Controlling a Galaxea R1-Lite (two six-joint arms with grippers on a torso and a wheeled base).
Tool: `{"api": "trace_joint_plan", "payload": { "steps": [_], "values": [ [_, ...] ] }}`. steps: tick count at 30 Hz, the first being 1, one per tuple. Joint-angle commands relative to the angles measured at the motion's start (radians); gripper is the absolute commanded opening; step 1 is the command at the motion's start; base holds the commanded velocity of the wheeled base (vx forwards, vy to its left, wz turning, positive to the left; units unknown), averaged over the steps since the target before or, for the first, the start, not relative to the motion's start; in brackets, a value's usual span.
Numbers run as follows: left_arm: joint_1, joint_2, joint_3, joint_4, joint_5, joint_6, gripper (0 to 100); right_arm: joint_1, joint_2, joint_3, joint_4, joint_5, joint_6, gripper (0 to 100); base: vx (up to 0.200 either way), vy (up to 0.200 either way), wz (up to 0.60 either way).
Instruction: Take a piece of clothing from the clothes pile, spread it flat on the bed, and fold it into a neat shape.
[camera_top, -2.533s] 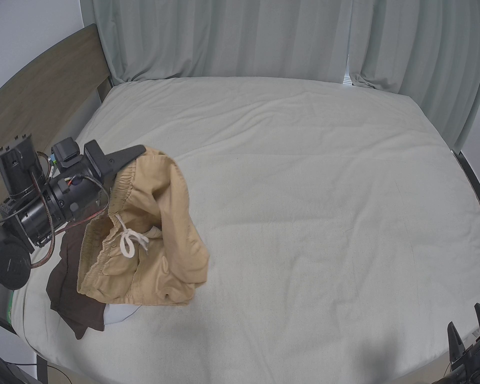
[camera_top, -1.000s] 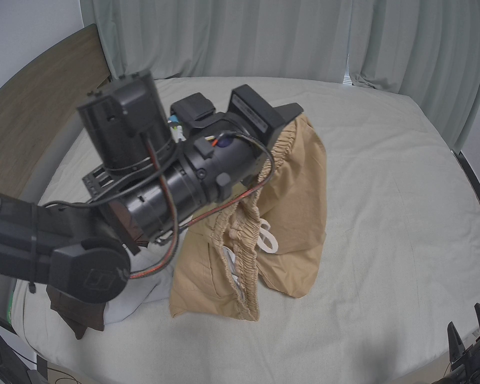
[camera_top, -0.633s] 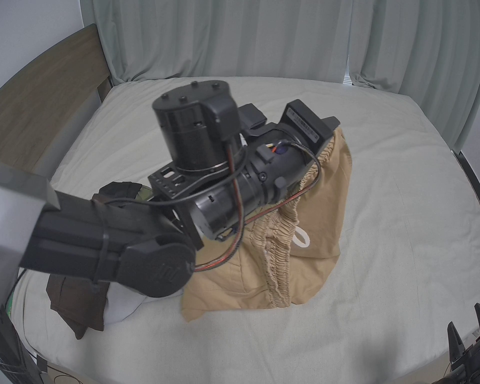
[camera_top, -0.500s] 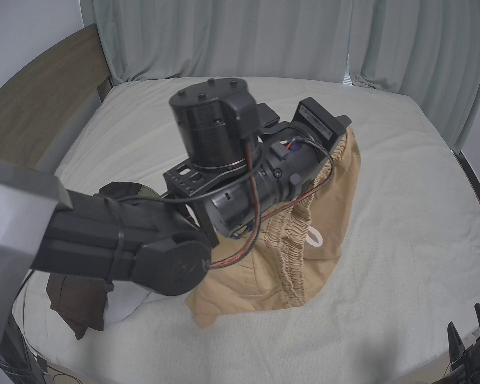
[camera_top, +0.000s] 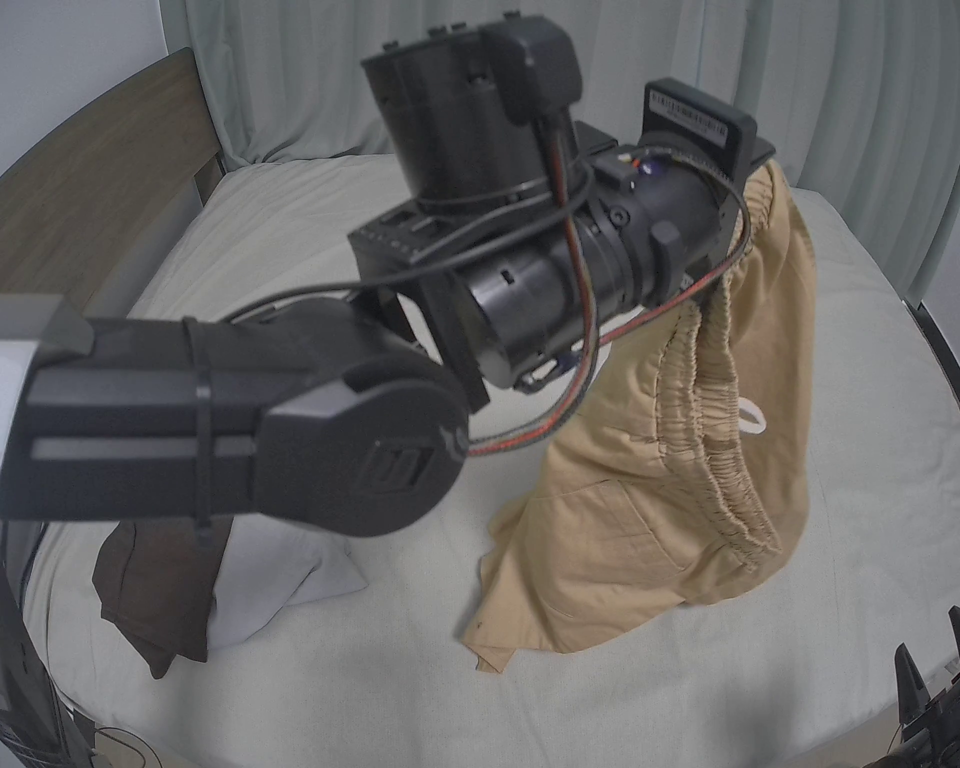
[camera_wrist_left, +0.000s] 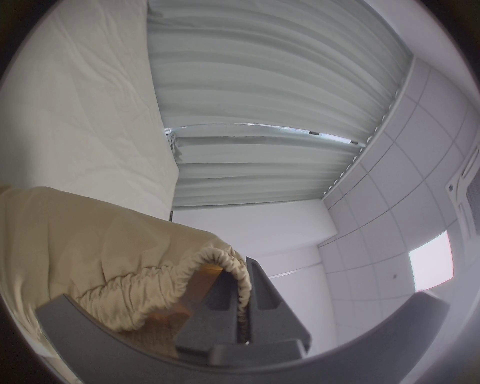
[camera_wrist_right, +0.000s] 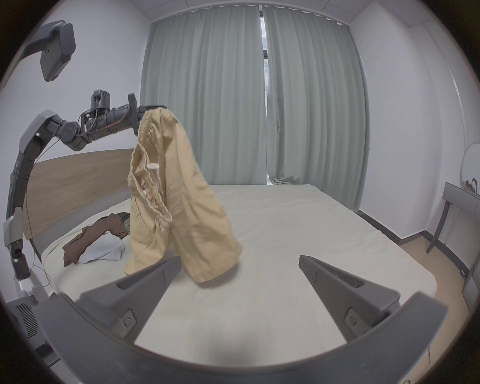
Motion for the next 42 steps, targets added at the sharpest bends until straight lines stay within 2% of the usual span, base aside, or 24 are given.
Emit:
{"api": "trace_joint_plan", "payload": {
  "steps": [1, 3, 6, 7, 8, 9, 11, 12, 13, 19, 20, 22, 31, 37, 42],
  "values": [
    [-0.002, -0.042, -0.058, 0.025, 0.006, -0.050, 0, 0.000, -0.016, 0.016, 0.000, 0.001, 0.000, 100, 0.000, 0.000, 0.00],
    [0.004, -0.061, -0.047, 0.029, 0.006, -0.051, 0, 0.000, -0.016, 0.016, 0.000, 0.001, 0.000, 100, 0.000, 0.000, 0.00],
    [0.074, -0.127, 0.068, 0.048, -0.006, -0.053, 0, 0.000, -0.016, 0.016, 0.000, 0.001, 0.000, 100, 0.000, 0.000, 0.00],
    [0.074, -0.127, 0.068, 0.048, -0.006, -0.053, 0, 0.000, -0.016, 0.016, 0.000, 0.001, 0.000, 100, 0.000, 0.000, 0.00],
    [0.094, -0.142, 0.126, 0.034, -0.006, -0.051, 0, 0.000, -0.016, 0.016, 0.000, 0.001, 0.000, 100, 0.000, 0.000, 0.00],
    [0.120, -0.157, 0.241, 0.014, -0.003, -0.041, 0, 0.000, -0.016, 0.016, 0.000, 0.001, 0.000, 100, 0.000, 0.000, 0.00],
    [0.128, -0.162, 0.278, 0.003, -0.003, -0.038, 0, 0.000, -0.016, 0.016, 0.000, 0.001, 0.000, 100, 0.000, 0.000, 0.00],
    [0.153, -0.183, 0.422, -0.073, -0.011, -0.007, 0, 0.000, -0.016, 0.016, 0.000, 0.001, 0.001, 100, 0.000, 0.000, 0.00],
    [0.168, -0.191, 0.496, -0.133, -0.026, 0.022, 0, 0.000, -0.016, 0.016, 0.000, 0.001, 0.000, 100, 0.000, 0.000, 0.00],
    [0.214, -0.205, 0.823, -0.518, -0.178, 0.148, 0, 0.000, -0.016, 0.016, 0.000, 0.001, 0.001, 100, 0.000, 0.000, 0.00],
    [0.214, -0.205, 0.823, -0.518, -0.178, 0.148, 0, 0.000, -0.016, 0.016, 0.000, 0.001, 0.001, 100, 0.000, 0.000, 0.00],
    [0.236, -0.203, 0.890, -0.606, -0.199, 0.185, 0, 0.000, -0.016, 0.016, 0.000, 0.001, 0.000, 100, 0.000, 0.000, 0.00],
    [0.265, -0.216, 1.007, -0.708, -0.199, 0.272, 0, 0.000, -0.016, 0.016, 0.000, 0.001, 0.000, 100, 0.000, 0.000, 0.00],
    [0.306, -0.216, 1.068, -0.804, -0.207, 0.298, 0, 0.000, -0.016, 0.016, 0.000, 0.001, 0.001, 100, 0.000, 0.000, 0.00],
    [0.341, -0.219, 1.133, -0.857, -0.248, 0.317, 0, 0.000, -0.016, 0.016, 0.000, 0.001, 0.001, 100, 0.000, 0.000, 0.00]
  ]
}}
